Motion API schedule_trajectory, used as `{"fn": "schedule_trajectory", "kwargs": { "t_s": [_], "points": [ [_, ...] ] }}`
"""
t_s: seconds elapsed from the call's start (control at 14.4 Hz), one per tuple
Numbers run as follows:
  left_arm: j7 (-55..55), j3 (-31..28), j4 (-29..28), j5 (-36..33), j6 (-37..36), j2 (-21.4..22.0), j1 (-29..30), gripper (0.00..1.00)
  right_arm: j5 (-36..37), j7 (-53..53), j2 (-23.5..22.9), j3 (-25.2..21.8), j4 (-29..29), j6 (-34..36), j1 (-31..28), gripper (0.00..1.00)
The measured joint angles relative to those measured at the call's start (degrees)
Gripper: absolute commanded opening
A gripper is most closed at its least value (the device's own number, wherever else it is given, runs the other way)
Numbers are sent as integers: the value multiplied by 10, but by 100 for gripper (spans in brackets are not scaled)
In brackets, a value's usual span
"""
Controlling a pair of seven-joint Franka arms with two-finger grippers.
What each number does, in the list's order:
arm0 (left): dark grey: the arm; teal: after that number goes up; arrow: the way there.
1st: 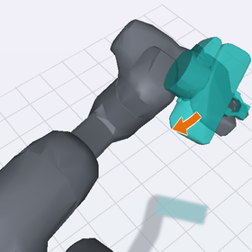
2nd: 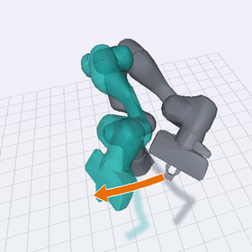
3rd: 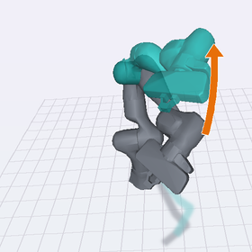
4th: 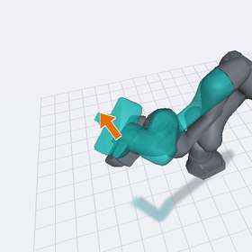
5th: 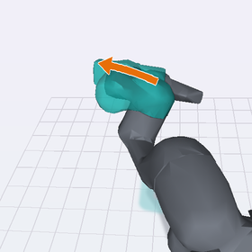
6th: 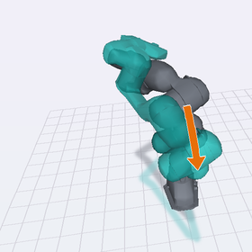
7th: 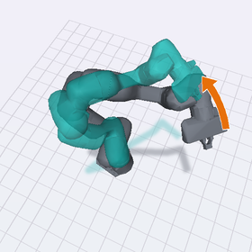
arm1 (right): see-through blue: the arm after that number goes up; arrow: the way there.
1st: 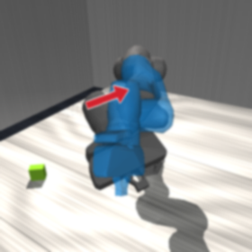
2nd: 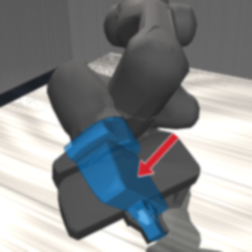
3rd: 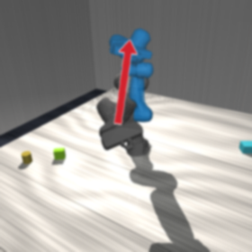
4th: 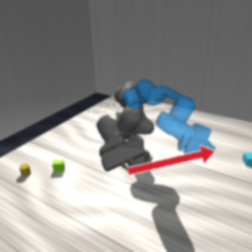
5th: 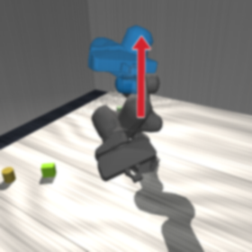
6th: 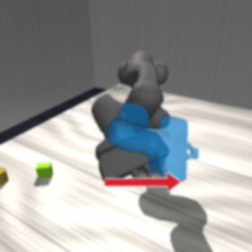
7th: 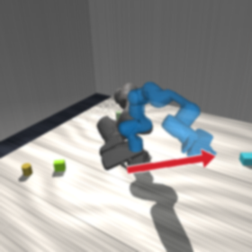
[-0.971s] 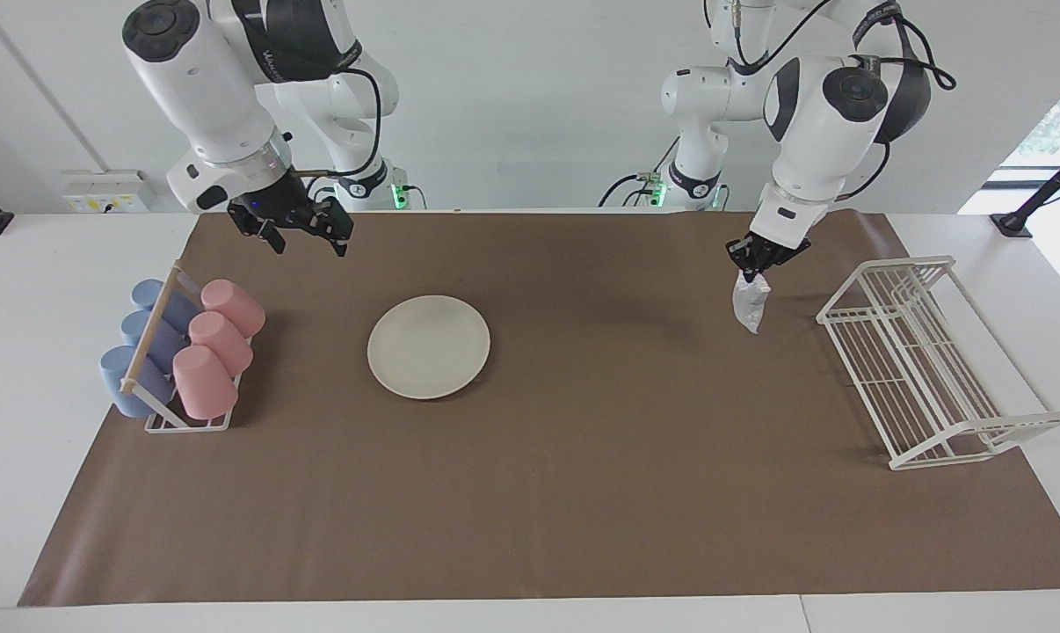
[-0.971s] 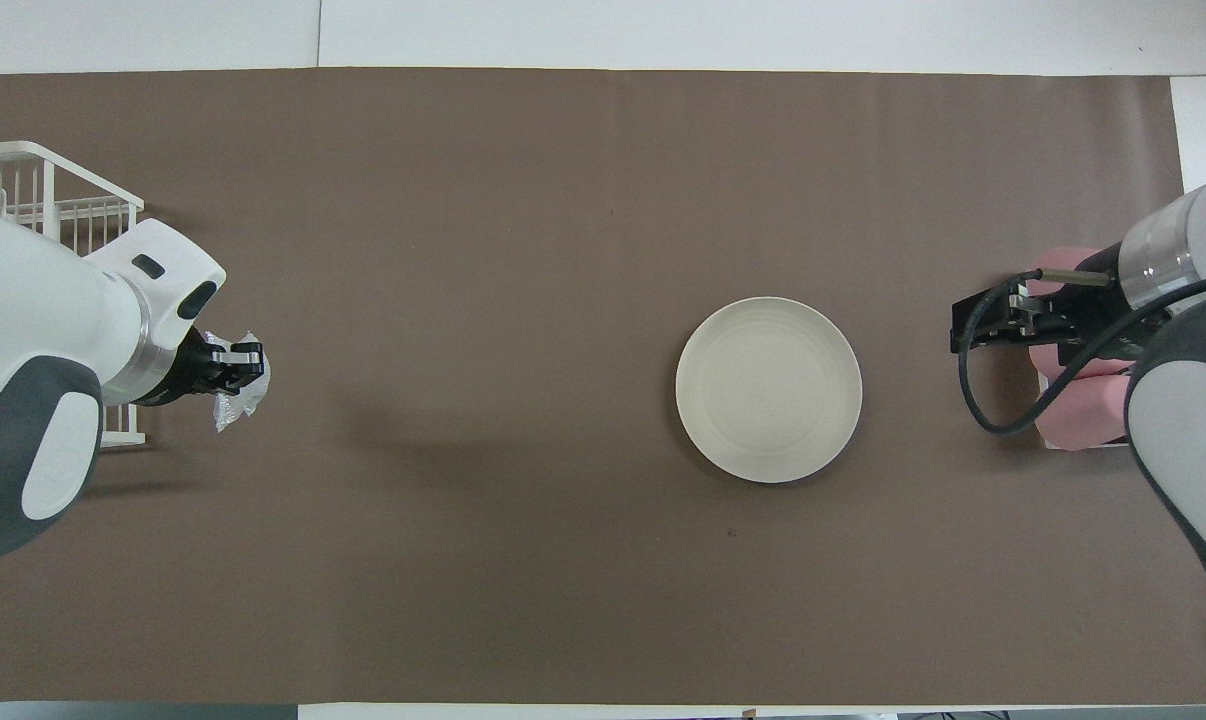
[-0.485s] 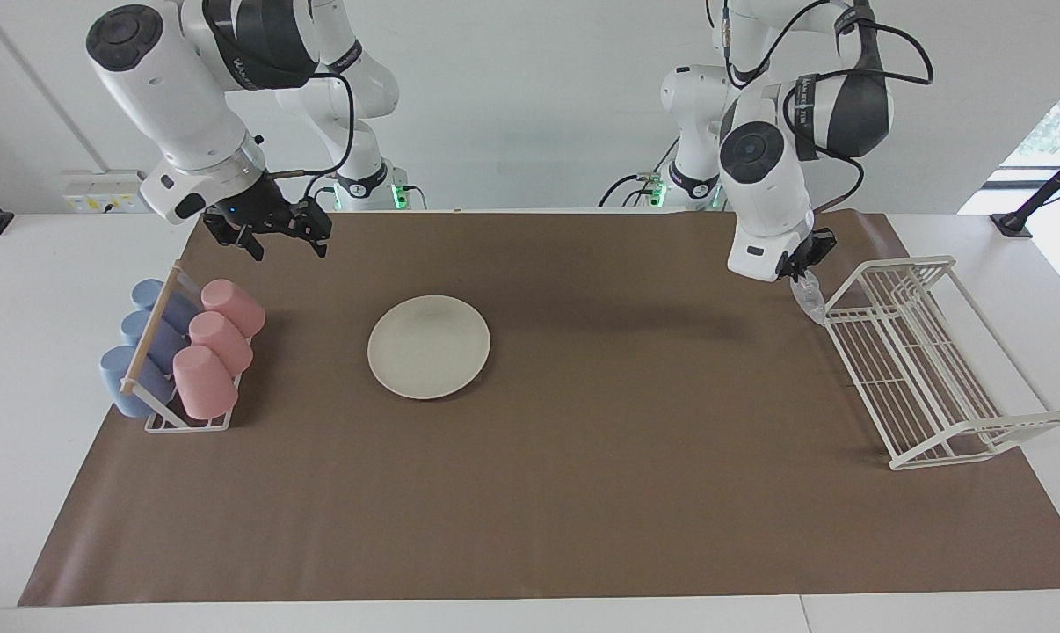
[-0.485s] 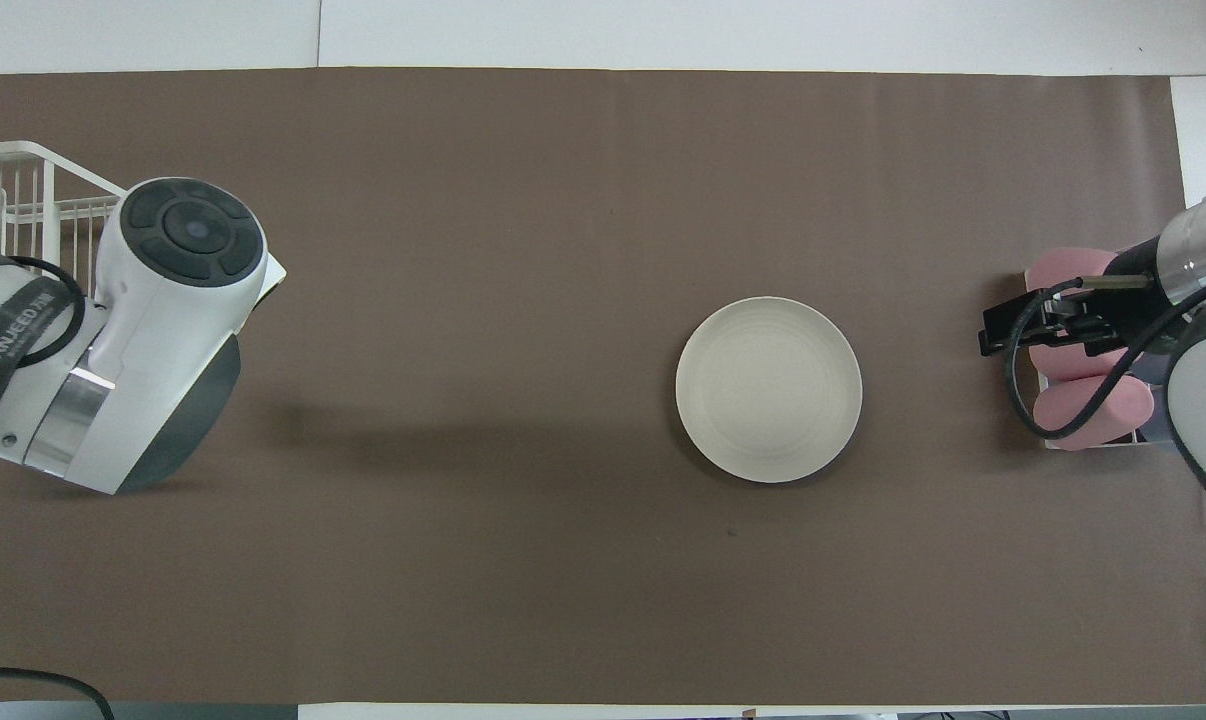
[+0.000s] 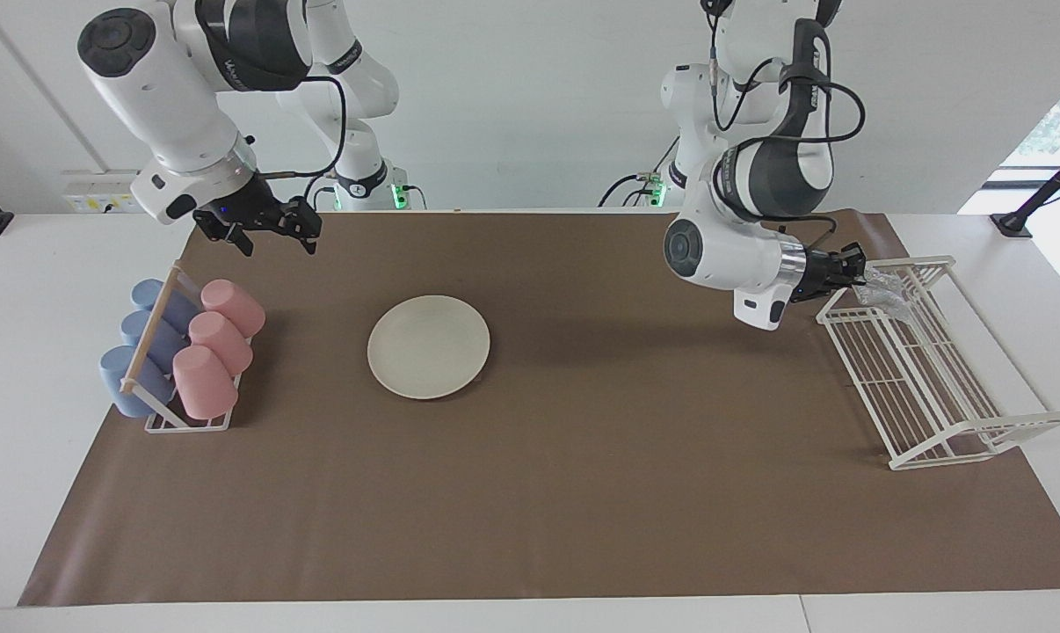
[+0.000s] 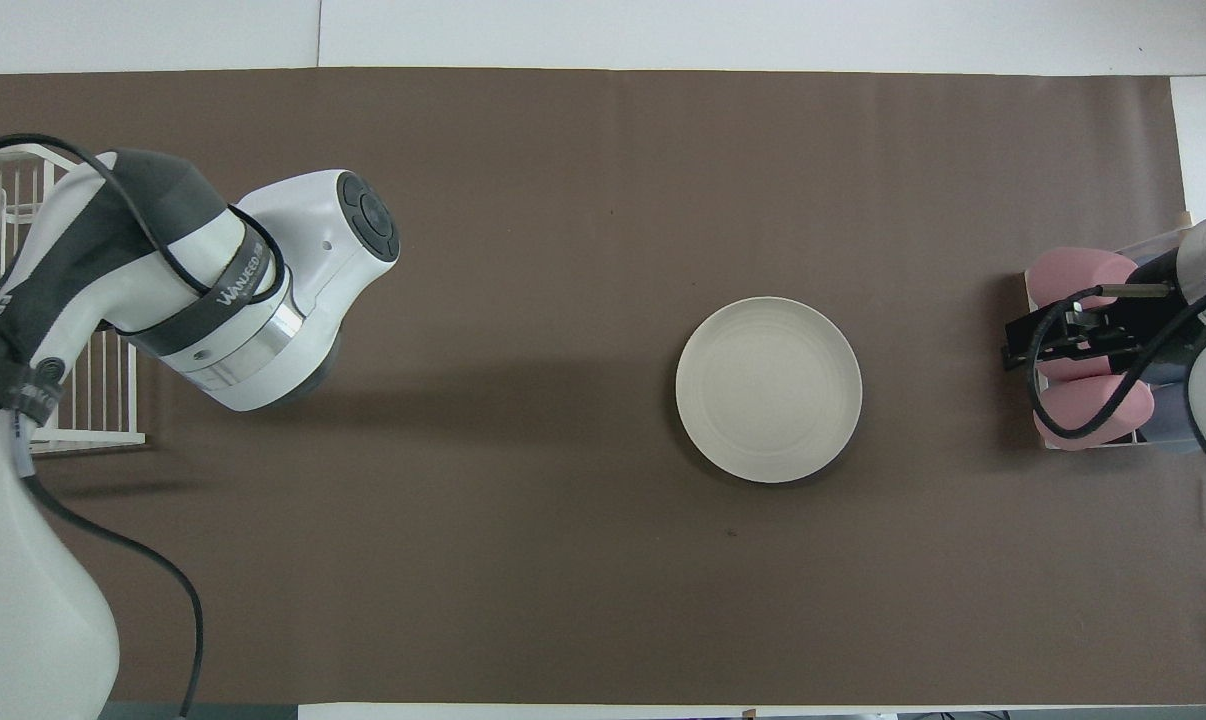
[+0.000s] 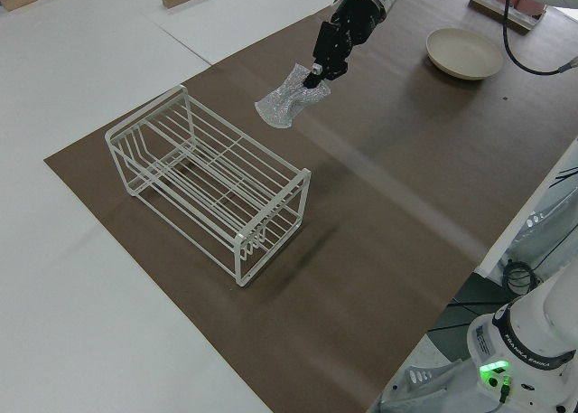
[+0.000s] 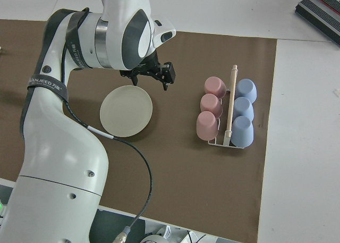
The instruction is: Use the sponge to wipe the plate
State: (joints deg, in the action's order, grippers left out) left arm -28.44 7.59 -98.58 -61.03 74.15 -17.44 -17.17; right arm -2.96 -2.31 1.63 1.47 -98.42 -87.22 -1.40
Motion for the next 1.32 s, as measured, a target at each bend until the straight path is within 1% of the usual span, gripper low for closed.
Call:
{"fn": "schedule_trajectory", "kwargs": {
  "t_s": [0.14,0.28,0.42,0.62,0.9,1.11,1.18,1.25,1.32],
  "points": [
    [-6,-8,21,-29,-8,-40,2,0,0,7,0,-18,8,6,0,100],
    [-7,-18,37,-35,-2,-60,18,0,0,14,-1,-33,30,6,-1,100],
    [-7,-19,39,-35,24,-65,41,0,0,15,-1,-35,47,16,-1,100],
    [-12,-19,37,-34,53,-69,62,0,0,22,-3,-35,49,18,-2,100],
    [-44,-19,23,-31,79,-71,79,0,0,26,-6,-35,49,17,-3,100],
    [-53,-18,19,-19,93,-72,83,0,0,28,-7,-35,48,-3,-3,100],
    [-53,-18,19,-16,98,-72,83,24,0,28,-7,-34,48,-5,-3,100],
    [-53,-18,19,-15,100,-72,84,61,0,28,-7,-34,48,-6,-3,100],
    [-53,-18,19,-14,102,-72,84,62,0,28,-7,-34,48,-6,-3,100]
  ]
}}
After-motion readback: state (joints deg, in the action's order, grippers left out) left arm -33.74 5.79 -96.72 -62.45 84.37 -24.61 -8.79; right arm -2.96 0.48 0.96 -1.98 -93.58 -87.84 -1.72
